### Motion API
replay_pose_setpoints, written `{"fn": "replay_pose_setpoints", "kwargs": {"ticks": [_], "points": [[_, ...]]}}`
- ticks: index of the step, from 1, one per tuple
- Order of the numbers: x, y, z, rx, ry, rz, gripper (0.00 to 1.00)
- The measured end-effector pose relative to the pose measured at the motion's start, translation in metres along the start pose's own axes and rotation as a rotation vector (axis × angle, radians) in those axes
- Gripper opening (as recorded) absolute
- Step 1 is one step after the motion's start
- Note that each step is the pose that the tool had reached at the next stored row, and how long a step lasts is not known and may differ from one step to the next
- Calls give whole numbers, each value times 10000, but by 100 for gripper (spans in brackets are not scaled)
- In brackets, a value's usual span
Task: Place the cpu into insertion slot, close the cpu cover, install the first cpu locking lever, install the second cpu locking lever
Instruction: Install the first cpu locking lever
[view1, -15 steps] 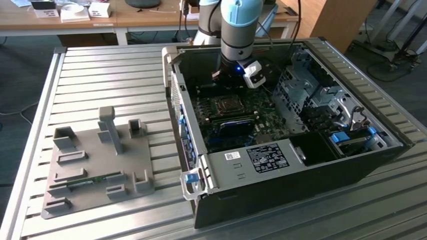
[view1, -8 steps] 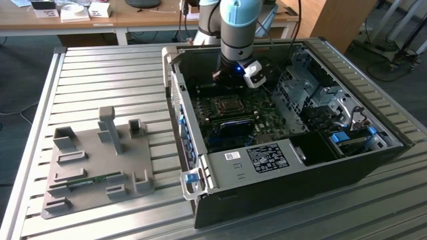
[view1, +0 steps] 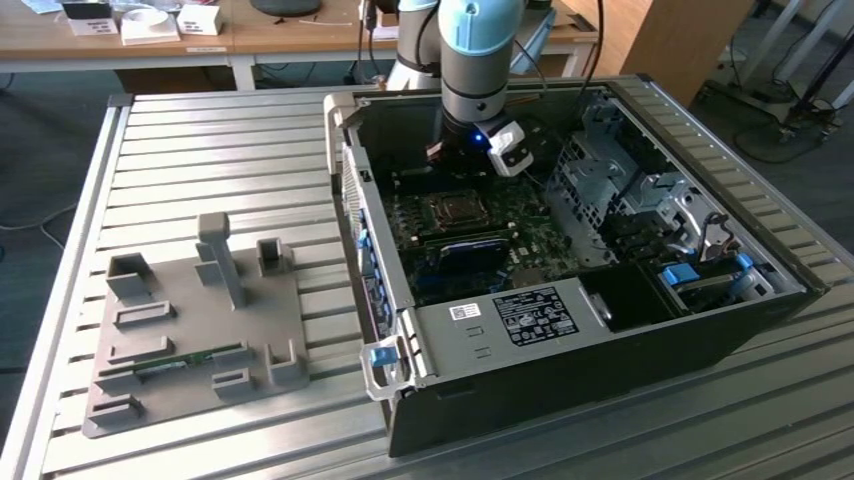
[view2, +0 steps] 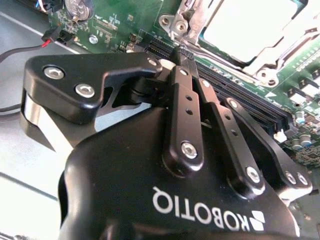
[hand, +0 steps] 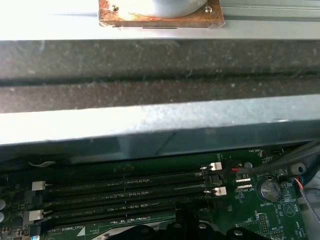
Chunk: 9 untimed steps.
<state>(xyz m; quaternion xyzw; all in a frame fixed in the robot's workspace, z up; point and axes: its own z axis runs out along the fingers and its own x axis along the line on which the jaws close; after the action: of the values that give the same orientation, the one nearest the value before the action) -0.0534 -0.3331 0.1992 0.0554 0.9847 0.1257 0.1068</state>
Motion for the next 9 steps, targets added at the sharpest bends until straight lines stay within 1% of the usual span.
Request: {"fn": "replay_pose_setpoints", "kwargs": {"ticks": [2,9], "points": [[0,0,0,-1,-2,0,11],[12,-16,9,-8,-59,-16,11]]}}
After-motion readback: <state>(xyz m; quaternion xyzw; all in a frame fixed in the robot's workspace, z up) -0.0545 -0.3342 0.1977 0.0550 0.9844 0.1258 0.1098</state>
